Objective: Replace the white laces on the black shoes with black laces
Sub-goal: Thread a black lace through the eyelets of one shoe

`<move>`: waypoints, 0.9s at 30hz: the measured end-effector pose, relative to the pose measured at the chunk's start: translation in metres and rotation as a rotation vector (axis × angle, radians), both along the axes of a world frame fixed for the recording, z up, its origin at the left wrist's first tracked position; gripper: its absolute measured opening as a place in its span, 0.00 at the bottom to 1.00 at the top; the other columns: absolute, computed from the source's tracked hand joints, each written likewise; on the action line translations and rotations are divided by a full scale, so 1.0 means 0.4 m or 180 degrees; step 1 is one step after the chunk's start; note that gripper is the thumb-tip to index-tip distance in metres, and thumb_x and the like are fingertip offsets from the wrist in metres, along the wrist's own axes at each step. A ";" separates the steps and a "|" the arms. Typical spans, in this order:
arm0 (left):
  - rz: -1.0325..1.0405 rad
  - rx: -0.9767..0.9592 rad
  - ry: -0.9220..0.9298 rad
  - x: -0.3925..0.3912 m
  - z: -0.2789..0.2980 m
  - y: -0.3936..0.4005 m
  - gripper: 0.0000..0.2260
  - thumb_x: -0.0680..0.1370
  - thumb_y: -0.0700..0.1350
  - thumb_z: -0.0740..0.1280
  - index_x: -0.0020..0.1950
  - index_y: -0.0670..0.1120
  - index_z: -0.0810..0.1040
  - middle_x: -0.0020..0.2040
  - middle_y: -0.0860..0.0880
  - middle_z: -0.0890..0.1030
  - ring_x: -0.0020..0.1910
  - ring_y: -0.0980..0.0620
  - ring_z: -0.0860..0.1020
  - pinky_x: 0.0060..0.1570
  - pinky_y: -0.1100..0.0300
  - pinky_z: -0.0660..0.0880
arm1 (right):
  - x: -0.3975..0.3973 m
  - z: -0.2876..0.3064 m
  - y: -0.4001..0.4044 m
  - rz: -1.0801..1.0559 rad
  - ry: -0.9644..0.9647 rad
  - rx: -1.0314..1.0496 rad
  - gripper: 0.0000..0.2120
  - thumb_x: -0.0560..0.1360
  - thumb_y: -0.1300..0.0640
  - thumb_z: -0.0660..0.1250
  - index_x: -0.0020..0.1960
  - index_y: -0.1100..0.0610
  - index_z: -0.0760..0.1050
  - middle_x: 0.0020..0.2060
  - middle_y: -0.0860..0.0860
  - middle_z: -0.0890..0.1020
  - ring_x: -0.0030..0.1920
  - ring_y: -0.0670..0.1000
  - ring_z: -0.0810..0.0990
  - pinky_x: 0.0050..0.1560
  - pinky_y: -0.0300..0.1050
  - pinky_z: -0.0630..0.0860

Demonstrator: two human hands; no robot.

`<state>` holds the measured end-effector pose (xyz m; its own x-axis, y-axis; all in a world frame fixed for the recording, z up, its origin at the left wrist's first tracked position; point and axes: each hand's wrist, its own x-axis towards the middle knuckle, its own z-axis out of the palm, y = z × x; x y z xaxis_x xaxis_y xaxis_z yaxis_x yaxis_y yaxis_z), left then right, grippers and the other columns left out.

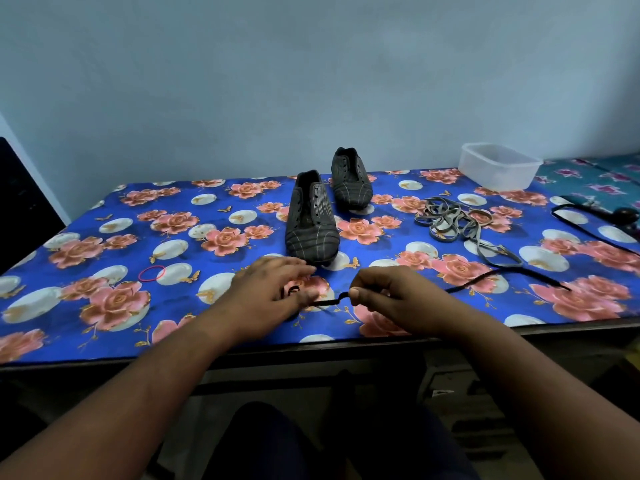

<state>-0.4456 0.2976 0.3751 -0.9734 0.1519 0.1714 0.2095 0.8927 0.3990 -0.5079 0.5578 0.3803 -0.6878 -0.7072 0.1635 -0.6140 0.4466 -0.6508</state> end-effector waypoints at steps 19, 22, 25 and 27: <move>0.0681 0.0235 0.0274 0.006 -0.035 -0.121 0.18 0.69 0.72 0.55 0.47 0.67 0.78 0.58 0.62 0.77 0.64 0.52 0.72 0.63 0.43 0.70 | -0.026 0.003 0.077 -0.0305 -0.0145 0.0019 0.08 0.82 0.49 0.66 0.46 0.50 0.80 0.39 0.45 0.82 0.41 0.47 0.80 0.43 0.41 0.74; 0.0349 0.0228 0.0204 0.001 -0.023 -0.048 0.31 0.71 0.75 0.52 0.69 0.64 0.75 0.71 0.60 0.72 0.73 0.56 0.66 0.72 0.44 0.63 | -0.010 0.006 0.036 -0.0169 -0.0097 -0.0061 0.08 0.82 0.51 0.66 0.46 0.50 0.80 0.37 0.44 0.82 0.39 0.45 0.80 0.42 0.38 0.74; -0.0255 0.0315 0.0185 -0.004 -0.013 0.034 0.27 0.75 0.72 0.53 0.67 0.63 0.77 0.72 0.61 0.72 0.73 0.59 0.66 0.72 0.46 0.64 | 0.007 0.009 -0.007 0.0032 0.0002 -0.0099 0.08 0.82 0.51 0.66 0.47 0.51 0.80 0.38 0.48 0.82 0.39 0.50 0.79 0.43 0.46 0.74; -0.0441 0.0480 0.0221 -0.009 -0.014 0.065 0.21 0.76 0.68 0.57 0.56 0.60 0.83 0.67 0.61 0.75 0.68 0.59 0.70 0.68 0.46 0.69 | 0.014 0.011 -0.020 0.0088 0.0038 -0.0119 0.08 0.82 0.49 0.66 0.48 0.51 0.80 0.37 0.50 0.82 0.40 0.52 0.79 0.44 0.51 0.74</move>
